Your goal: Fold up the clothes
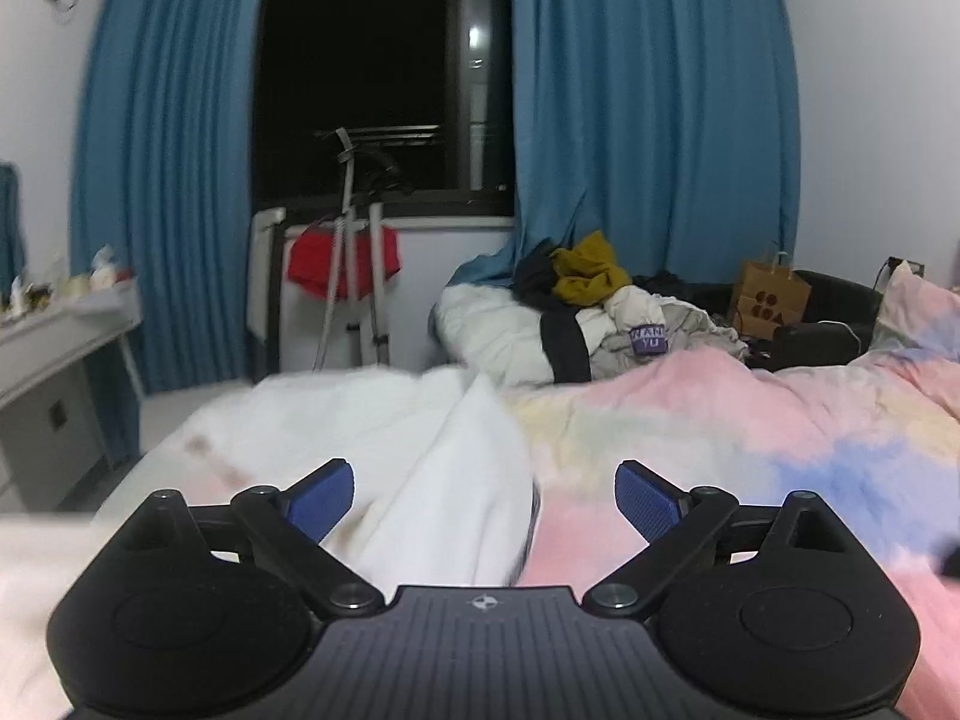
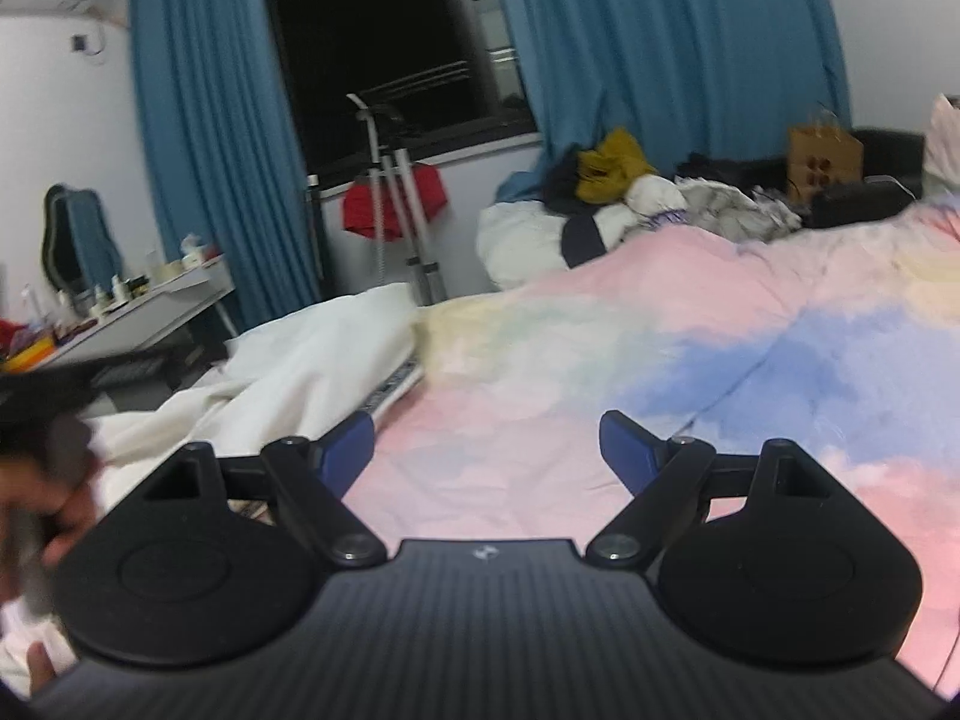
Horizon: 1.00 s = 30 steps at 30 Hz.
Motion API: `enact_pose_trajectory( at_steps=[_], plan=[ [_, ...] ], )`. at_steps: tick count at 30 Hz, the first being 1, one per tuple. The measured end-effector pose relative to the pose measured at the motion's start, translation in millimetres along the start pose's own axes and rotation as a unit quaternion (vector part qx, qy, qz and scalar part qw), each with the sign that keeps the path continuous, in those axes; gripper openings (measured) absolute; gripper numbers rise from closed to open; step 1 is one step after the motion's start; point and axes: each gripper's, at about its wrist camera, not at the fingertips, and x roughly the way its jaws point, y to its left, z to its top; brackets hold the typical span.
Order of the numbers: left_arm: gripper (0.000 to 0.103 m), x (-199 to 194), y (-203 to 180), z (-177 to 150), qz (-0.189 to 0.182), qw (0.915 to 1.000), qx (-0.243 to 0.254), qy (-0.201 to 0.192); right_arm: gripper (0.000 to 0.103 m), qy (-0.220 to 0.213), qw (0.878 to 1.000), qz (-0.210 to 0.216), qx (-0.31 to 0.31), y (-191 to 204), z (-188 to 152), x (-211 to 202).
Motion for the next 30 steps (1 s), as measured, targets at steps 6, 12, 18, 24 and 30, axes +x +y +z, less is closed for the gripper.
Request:
enact_pose_trajectory(
  at_steps=[6,12,18,24,30],
  plan=[
    [0.082,155.8,-20.6,42.9,0.049,0.9951,0.07,0.05,0.084,0.027,0.999,-0.024,0.021,-20.0,-10.1,29.3],
    [0.066,283.2,-34.2,62.4,0.116,0.9837,0.105,0.089,0.083,0.06,0.998,-0.005,0.029,-31.9,-16.7,63.4],
    [0.005,351.6,-43.8,60.3,0.101,0.9784,0.126,0.129,0.083,0.08,0.996,-0.009,0.04,-45.1,-27.7,91.4],
    [0.003,310.8,-66.4,69.2,0.058,0.9821,0.154,0.092,0.083,0.084,0.996,-0.005,0.039,-43.6,-30.3,96.9],
    [0.003,197.4,-70.1,106.7,-0.004,0.9904,0.134,0.036,0.083,0.06,0.998,-0.007,0.037,-41.2,-23.1,83.0]
  ],
)
